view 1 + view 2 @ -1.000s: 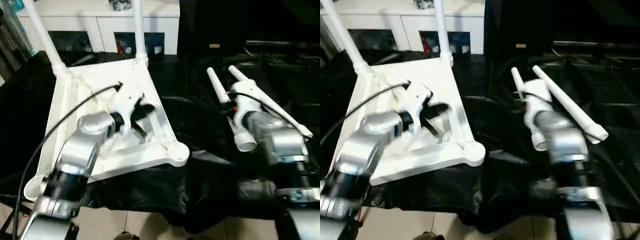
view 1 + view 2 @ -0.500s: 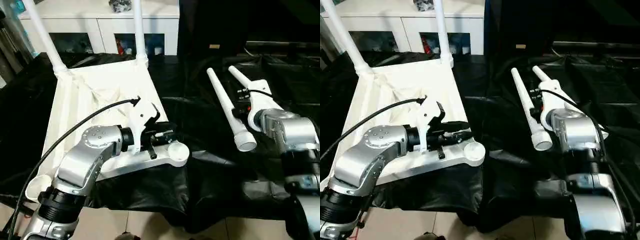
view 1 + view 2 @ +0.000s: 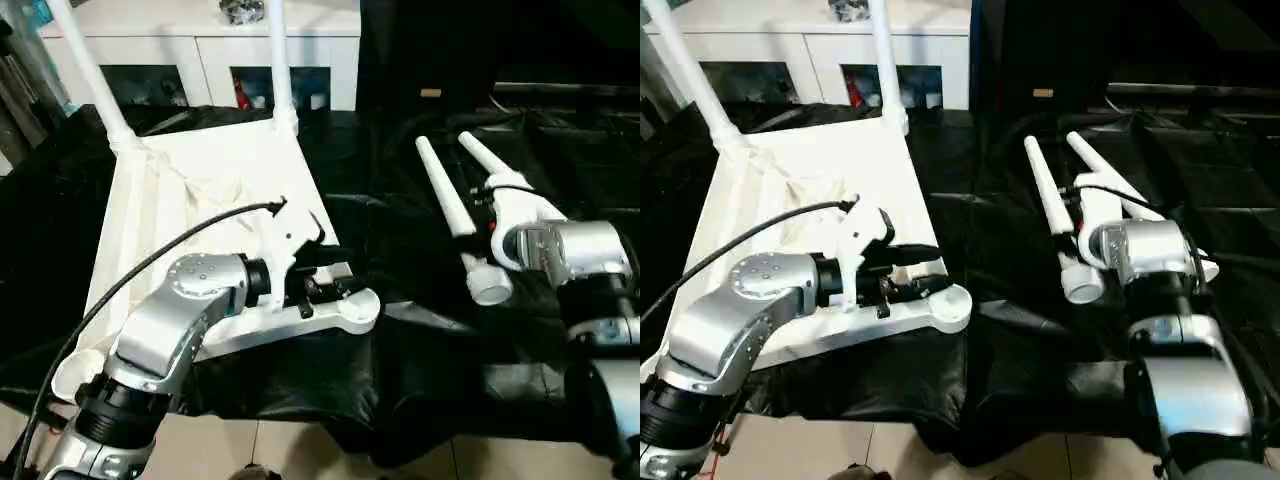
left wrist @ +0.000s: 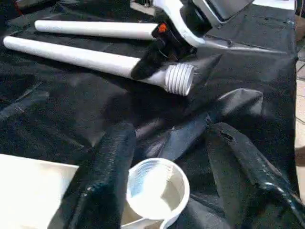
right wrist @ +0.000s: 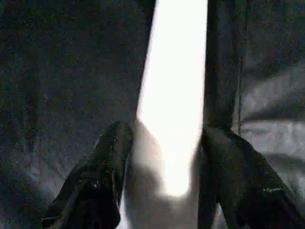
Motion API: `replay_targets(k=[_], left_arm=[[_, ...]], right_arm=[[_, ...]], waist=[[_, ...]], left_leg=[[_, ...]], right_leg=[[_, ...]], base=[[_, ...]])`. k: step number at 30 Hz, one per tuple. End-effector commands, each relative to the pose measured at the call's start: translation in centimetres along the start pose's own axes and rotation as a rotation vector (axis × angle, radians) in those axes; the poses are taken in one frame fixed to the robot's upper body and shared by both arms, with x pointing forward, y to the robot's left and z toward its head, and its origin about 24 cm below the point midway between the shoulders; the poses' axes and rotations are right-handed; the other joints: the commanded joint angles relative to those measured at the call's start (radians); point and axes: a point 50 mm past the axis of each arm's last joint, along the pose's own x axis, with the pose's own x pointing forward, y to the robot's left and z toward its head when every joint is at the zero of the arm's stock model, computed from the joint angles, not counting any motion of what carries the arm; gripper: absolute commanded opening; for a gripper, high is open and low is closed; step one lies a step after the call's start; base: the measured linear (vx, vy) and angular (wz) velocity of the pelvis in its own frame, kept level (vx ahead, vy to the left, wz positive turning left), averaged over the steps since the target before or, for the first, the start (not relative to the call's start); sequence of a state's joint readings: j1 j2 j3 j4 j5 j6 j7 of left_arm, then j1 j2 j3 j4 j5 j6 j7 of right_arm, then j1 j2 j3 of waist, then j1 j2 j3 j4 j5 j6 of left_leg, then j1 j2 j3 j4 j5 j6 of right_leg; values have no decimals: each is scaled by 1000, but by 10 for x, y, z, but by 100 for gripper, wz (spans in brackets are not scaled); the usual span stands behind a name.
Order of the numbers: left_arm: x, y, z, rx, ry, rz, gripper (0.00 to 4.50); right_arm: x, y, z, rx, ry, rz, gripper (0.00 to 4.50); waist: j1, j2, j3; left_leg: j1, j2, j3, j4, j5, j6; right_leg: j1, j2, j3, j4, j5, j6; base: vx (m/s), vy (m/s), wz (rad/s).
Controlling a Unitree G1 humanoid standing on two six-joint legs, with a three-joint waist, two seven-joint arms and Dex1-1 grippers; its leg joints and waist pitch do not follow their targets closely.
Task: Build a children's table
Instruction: Pick table leg
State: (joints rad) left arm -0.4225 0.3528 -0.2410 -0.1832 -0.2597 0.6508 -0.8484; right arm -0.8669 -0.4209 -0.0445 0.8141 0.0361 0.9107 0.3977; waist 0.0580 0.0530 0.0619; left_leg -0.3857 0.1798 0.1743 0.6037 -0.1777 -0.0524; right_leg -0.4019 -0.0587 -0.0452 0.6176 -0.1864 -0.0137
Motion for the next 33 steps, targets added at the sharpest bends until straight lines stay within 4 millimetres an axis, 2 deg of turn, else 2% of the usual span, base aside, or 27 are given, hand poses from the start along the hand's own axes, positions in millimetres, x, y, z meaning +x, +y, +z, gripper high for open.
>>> replay_targets(k=[1,2,8,10,16,19,23,24,25,26,27,28,29,30,31,32,33], left_arm=[[-2,-4,2,18,15,-26,275],[-2,-4,2,17,18,-31,279],[-4,-6,2,15,21,-42,281],[-4,-5,2,14,21,-40,281],[-6,-3,3,14,16,-27,281],[-5,3,3,24,4,23,281],[-3,9,5,29,-28,91,281],[-2,13,7,28,-48,125,281],[1,24,14,3,-120,230,281],[3,30,19,-33,-167,282,281],[5,34,23,-81,-210,310,281],[6,36,26,-112,-234,318,281],[9,36,30,-165,-279,296,281],[15,33,36,-251,-346,240,281],[17,33,37,-268,-358,228,281],[19,31,39,-296,-377,209,281],[23,29,41,-334,-400,175,281]], right_arm=[[1,-6,-2,7,37,-19,268],[1,-7,-3,10,46,-20,249],[4,-11,-9,33,77,-12,197],[5,-12,-10,42,80,-13,197],[6,-15,-8,84,56,-21,189],[3,-18,-2,140,1,2,189],[-1,-17,6,181,-79,59,189],[-2,-15,10,197,-117,92,189],[-7,-7,19,242,-232,199,189],[-10,-2,24,269,-302,271,189],[-14,5,27,291,-380,352,189],[-17,9,29,302,-425,397,189],[-22,18,31,300,-501,483,189],[-30,32,29,284,-581,612,188],[-32,35,28,281,-595,638,188],[-34,40,27,274,-616,679,188],[-36,46,24,262,-621,724,188]], waist=[[1,-12,-79],[2,-10,-79],[1,-11,-76],[1,-13,-76],[0,-11,-71],[-1,-11,-72],[0,-13,-76],[1,-9,-77],[2,0,-76],[4,0,-79],[4,3,-82],[4,-5,-83],[6,4,-84],[8,3,-84],[15,-2,-86],[15,-4,-90],[16,-2,-89]], left_leg=[[16,33,-7,-51,-127,15],[17,34,-7,-51,-131,14],[16,34,-6,-50,-146,12],[17,34,-6,-50,-157,10],[19,33,-8,-50,-211,-8],[19,32,-8,-51,-216,-11],[15,31,-8,-48,-190,1],[15,31,-8,-48,-186,3],[13,29,-7,-47,-183,8],[11,28,-7,-44,-171,16],[12,30,-8,-45,-162,23],[9,30,-9,-46,-150,42],[7,29,-12,-45,-133,54],[8,30,-9,-43,-131,62],[7,29,-7,-41,-108,81],[3,33,-13,-42,-78,97],[4,33,-10,-41,-74,103]], right_leg=[[57,-64,35,-65,-124,-255],[56,-65,35,-64,-130,-257],[55,-64,34,-65,-155,-255],[53,-64,34,-66,-174,-251],[47,-65,34,-73,-260,-229],[47,-64,34,-73,-264,-224],[51,-63,34,-71,-230,-222],[51,-63,34,-70,-222,-223],[52,-61,33,-72,-205,-221],[59,-60,34,-69,-161,-216],[60,-61,34,-70,-140,-217],[61,-61,32,-68,-110,-226],[64,-64,29,-64,-96,-238],[61,-64,31,-68,-91,-238],[65,-63,32,-64,-65,-242],[65,-64,28,-57,-45,-260],[61,-63,28,-60,-49,-262]], base=[[0,0,0],[0,0,0],[0,0,0],[0,0,0],[0,0,0],[0,0,0],[0,0,0],[0,0,0],[0,0,0],[0,0,0],[0,0,0],[0,0,0],[0,0,0],[0,0,0],[0,0,0],[0,0,0],[0,0,0]])
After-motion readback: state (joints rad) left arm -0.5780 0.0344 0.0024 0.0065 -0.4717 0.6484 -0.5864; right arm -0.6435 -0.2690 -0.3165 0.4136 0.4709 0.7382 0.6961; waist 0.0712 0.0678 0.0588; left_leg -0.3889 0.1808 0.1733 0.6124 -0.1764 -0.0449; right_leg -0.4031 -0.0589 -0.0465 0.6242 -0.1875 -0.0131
